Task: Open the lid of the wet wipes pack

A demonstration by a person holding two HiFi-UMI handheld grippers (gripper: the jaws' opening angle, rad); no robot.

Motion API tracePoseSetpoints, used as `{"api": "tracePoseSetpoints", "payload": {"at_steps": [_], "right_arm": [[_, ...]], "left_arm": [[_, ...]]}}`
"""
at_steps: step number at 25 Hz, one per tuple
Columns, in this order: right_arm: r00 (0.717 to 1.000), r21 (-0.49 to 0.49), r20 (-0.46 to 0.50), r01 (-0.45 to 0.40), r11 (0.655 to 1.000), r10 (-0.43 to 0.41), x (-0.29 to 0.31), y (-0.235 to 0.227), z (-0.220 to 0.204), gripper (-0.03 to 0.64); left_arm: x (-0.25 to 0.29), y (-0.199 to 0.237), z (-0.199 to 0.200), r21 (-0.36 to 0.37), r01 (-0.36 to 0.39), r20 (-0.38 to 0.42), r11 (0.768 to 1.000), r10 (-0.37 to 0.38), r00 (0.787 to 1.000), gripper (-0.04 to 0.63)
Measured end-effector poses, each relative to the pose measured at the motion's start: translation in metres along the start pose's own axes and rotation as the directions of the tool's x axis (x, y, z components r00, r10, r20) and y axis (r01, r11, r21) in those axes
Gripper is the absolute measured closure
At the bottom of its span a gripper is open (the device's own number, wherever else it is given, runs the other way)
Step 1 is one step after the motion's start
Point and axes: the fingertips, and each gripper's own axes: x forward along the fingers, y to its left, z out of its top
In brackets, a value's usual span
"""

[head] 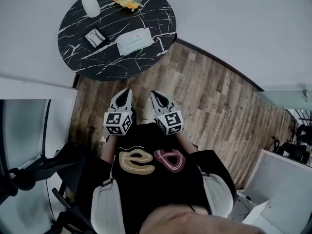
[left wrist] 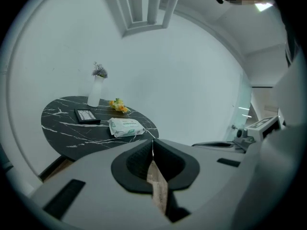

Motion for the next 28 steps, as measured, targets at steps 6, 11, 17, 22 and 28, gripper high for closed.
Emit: {"api": "tracePoseSetpoints", "payload": {"at_steps": [6,11,17,22,28], "right_arm": [[0.999,-0.022,-0.021,0.024,0.999,-0.024,0.043,0.0,0.018,0.604],[0.997,-0.062,-0.034,0.068,0.996,-0.07,0.075,-0.007,0.033,0.604],[0.99,-0.075,-0.034,0.136,0.988,-0.139,0.109,-0.019,0.05,0.603],[0.986,-0.114,-0.039,0.158,0.981,-0.164,0.132,-0.02,0.062,0.601],[0.985,-0.184,-0.047,0.157,0.97,-0.168,0.146,-0.027,0.075,0.567]], "left_arm": [[0.023,0.038,0.026,0.018,0.016,-0.006,1.0,-0.016,1.0,0.577],[0.043,0.065,0.052,0.061,0.047,-0.011,0.997,-0.046,0.999,0.577],[0.06,0.095,0.072,0.094,0.077,-0.032,0.993,-0.074,0.997,0.577],[0.07,0.112,0.078,0.097,0.101,-0.056,0.99,-0.095,0.994,0.577],[0.087,0.116,0.084,0.107,0.124,-0.086,0.986,-0.116,0.99,0.577]]}}
